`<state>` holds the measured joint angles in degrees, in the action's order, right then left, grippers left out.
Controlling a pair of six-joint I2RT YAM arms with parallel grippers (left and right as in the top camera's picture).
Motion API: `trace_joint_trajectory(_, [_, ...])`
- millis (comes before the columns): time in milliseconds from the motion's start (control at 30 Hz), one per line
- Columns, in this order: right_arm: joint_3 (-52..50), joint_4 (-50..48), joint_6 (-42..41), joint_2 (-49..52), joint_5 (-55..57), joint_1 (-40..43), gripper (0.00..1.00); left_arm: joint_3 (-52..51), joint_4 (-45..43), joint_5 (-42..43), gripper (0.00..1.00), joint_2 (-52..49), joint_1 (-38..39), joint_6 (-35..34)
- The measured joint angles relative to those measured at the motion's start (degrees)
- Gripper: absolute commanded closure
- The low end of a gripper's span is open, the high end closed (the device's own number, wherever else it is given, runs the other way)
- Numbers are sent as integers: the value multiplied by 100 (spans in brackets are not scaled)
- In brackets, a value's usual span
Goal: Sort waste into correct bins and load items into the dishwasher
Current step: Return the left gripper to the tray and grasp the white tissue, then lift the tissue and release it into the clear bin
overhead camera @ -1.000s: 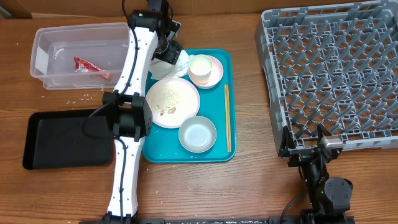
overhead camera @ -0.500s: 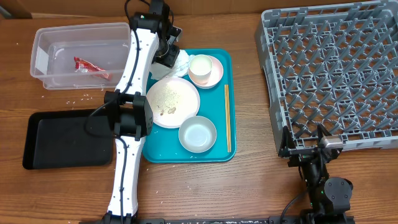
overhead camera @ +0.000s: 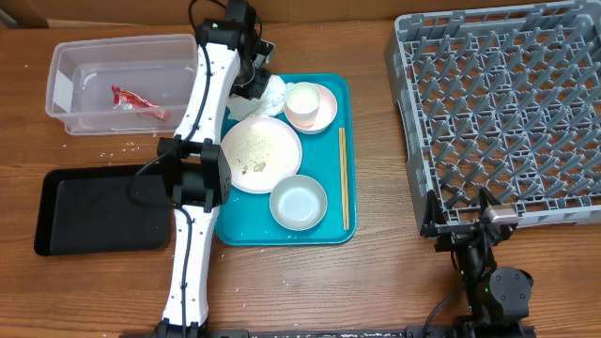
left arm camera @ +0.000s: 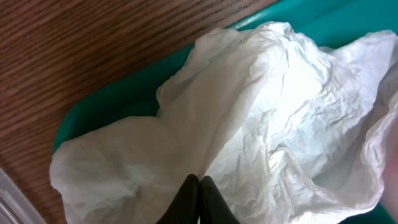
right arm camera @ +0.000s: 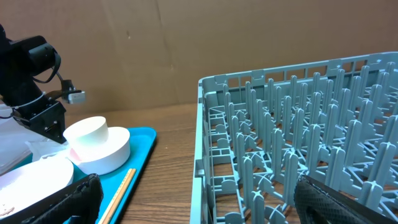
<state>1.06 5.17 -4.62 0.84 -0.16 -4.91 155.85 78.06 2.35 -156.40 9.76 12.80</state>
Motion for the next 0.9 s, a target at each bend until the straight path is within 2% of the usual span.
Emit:
trace_joint_trajectory(200, [0, 0, 0, 0, 0, 0, 0, 0, 42, 0, 96, -2, 0, -247])
trace_joint_trajectory(467, [0, 0, -2, 0, 0, 0, 0, 409, 240, 0, 96, 87, 0, -1014])
trace_joint_trajectory(900, [0, 2, 0, 0, 2, 0, 0, 708, 101, -334, 96, 1543, -153, -2188])
